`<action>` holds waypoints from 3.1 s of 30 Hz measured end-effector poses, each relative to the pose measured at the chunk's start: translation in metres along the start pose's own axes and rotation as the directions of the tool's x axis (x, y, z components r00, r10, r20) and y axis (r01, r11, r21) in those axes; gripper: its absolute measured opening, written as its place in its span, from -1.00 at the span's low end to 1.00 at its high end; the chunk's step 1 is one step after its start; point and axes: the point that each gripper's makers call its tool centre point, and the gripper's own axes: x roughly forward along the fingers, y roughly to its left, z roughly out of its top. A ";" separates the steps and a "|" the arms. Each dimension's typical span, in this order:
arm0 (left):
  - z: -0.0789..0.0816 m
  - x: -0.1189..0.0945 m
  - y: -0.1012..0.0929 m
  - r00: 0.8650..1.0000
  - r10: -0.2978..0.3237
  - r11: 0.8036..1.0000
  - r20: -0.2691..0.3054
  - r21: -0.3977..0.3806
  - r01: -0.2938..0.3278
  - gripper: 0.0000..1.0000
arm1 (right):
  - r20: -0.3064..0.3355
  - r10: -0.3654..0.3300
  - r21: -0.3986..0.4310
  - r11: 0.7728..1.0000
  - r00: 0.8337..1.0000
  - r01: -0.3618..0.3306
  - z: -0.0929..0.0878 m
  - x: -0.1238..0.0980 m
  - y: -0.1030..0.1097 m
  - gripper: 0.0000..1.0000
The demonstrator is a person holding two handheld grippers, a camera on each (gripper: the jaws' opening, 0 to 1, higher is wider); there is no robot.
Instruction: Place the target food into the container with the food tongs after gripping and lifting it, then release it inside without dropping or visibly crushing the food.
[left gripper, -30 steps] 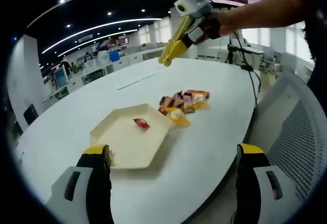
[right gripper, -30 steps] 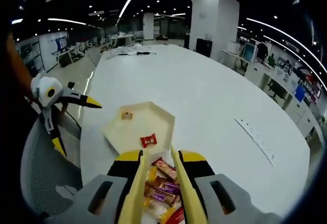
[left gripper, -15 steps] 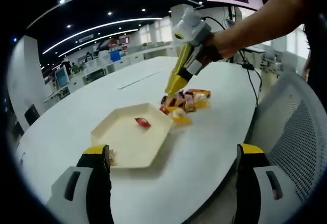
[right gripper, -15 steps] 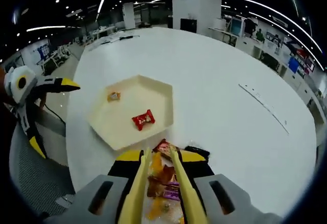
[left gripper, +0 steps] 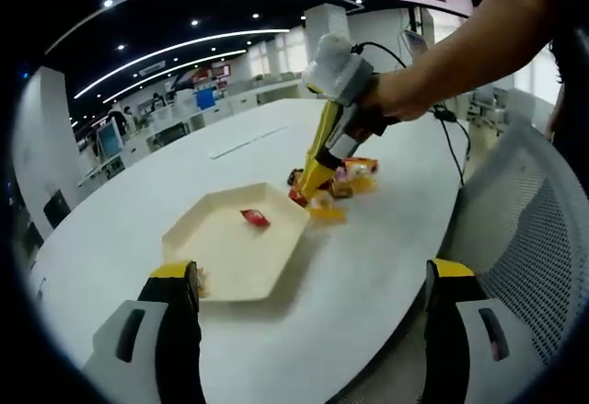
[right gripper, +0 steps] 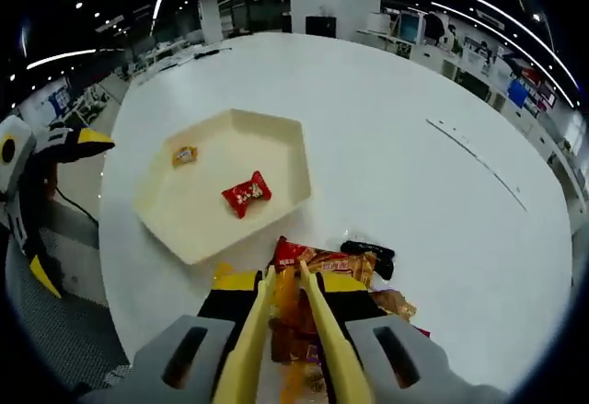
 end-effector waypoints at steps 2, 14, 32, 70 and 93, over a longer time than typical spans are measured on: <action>0.001 0.000 -0.001 1.000 -0.002 1.000 0.004 0.003 0.002 0.98 | -0.008 -0.002 -0.015 1.000 1.000 0.001 -0.008 -0.005 0.002 -0.57; 0.002 0.000 -0.001 1.000 -0.007 1.000 0.010 0.002 0.007 0.98 | -0.034 0.067 -0.023 0.997 0.997 -0.068 -0.036 -0.044 0.018 -0.52; 0.000 -0.001 0.001 1.000 0.002 1.000 0.008 -0.003 -0.002 0.97 | -0.101 0.174 -0.405 0.892 0.979 -0.201 -0.040 -0.020 0.048 -0.44; 0.009 -0.003 -0.003 0.998 -0.015 1.000 0.053 -0.009 0.016 0.99 | -0.074 0.069 -0.321 0.943 0.995 -0.089 0.001 -0.050 0.016 -0.58; 0.008 -0.003 -0.007 0.999 -0.033 0.999 0.039 -0.008 0.033 0.99 | -0.064 0.091 -0.377 0.920 0.994 -0.109 0.068 -0.062 0.026 -0.58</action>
